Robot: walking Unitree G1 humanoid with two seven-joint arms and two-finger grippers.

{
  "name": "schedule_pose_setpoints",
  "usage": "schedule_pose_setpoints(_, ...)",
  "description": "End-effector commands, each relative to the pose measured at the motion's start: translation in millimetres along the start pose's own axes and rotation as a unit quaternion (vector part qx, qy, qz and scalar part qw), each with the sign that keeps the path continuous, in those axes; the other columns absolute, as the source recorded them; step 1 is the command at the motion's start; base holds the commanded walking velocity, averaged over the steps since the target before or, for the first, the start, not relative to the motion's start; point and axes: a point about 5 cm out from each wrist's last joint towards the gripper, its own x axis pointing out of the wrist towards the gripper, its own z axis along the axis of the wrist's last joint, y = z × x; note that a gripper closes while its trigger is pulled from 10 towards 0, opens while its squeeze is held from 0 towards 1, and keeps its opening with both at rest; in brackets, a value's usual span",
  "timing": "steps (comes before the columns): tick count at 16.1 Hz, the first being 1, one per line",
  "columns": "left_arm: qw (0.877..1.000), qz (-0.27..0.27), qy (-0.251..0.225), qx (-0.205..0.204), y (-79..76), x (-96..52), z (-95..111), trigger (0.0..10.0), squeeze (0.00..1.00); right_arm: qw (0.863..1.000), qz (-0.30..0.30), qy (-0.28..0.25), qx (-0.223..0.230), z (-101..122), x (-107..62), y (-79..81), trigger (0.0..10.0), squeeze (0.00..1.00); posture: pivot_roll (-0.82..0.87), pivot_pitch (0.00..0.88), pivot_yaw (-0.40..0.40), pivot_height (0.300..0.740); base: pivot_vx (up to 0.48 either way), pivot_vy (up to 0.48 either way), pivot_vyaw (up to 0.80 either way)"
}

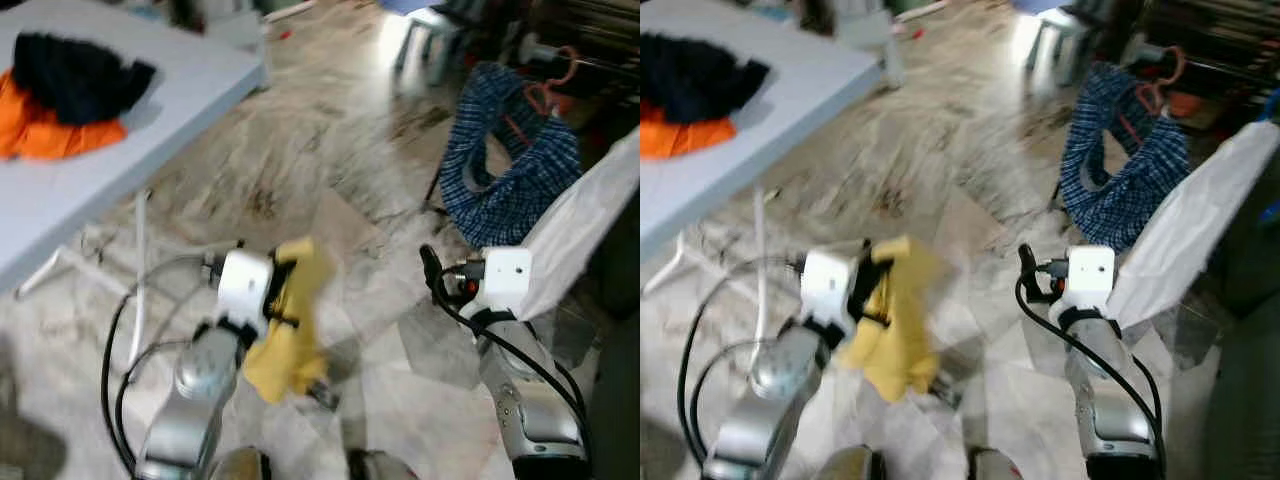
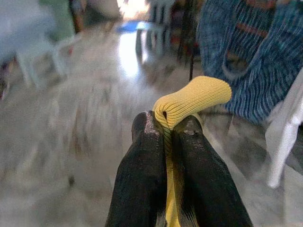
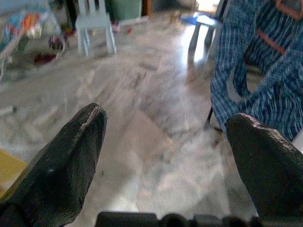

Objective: Hang hanger

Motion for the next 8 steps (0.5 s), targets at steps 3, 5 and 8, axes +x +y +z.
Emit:
schedule_pose_setpoints(3, 0.999, 0.027, 0.02, 0.028, 22.4, 2.3, -6.1, 10.0, 0.0, 0.997, 0.066, 0.004, -0.038, -4.1, 1.5, 7.1, 10.0, 0.0, 0.02, 0.087, 0.024, 0.74, 0.0, 0.0, 0.0)
schedule_pose_setpoints(5, 0.998, 0.031, 0.05, 0.021, 40.4, 1.5, -12.4, 10.0, 0.0, 0.995, 0.083, 0.009, -0.051, -1.8, 2.7, -4.2, 10.0, 0.0, 0.02, 0.048, 0.039, 0.74, 0.0, 0.0, 0.0)
schedule_pose_setpoints(8, 0.995, -0.005, 0.094, 0.041, 58.5, -4.2, -30.6, 10.0, 0.0, 0.993, 0.085, 0.033, -0.073, -1.6, 7.7, -16.2, 10.0, 0.0, 0.01, 0.006, 0.043, 0.74, 0.0, 0.0, 0.0)
